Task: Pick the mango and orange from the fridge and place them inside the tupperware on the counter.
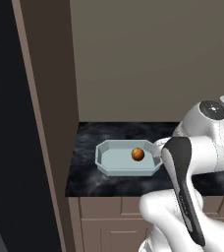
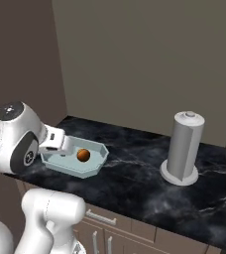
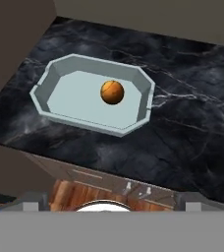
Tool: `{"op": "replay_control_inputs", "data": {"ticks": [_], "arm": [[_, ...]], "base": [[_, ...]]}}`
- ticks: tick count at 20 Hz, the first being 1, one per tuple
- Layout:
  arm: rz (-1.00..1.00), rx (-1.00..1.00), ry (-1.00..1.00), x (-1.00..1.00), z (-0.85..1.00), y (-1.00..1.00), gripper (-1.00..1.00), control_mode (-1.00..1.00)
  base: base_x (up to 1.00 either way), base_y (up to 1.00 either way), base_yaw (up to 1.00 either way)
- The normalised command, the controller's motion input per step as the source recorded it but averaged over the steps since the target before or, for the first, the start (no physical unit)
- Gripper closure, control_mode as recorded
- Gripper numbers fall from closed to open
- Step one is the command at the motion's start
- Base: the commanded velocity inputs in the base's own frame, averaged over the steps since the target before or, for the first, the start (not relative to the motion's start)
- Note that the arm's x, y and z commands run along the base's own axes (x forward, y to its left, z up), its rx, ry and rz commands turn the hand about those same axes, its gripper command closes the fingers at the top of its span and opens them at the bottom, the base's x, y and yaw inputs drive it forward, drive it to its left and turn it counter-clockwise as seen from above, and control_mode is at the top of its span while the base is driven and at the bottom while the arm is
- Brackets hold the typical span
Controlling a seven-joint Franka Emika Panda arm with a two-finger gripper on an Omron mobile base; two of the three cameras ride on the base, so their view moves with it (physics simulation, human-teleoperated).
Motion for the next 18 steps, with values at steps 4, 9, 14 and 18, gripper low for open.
{"op": "replay_control_inputs", "data": {"ticks": [4,9,14,18], "arm": [[-0.24,0.01,-0.03,-0.39,0.25,0.00,-1.00,-1.00],[-0.10,0.06,0.05,-0.29,0.27,-0.02,-1.00,-1.00],[0.00,0.03,0.07,-0.34,0.12,-0.04,-1.00,1.00],[0.00,0.00,0.00,0.00,0.00,0.00,-1.00,1.00]], "base": [[0.00,0.00,0.00],[0.00,0.00,0.00],[-0.15,0.00,0.00],[-0.96,0.00,0.00]]}}
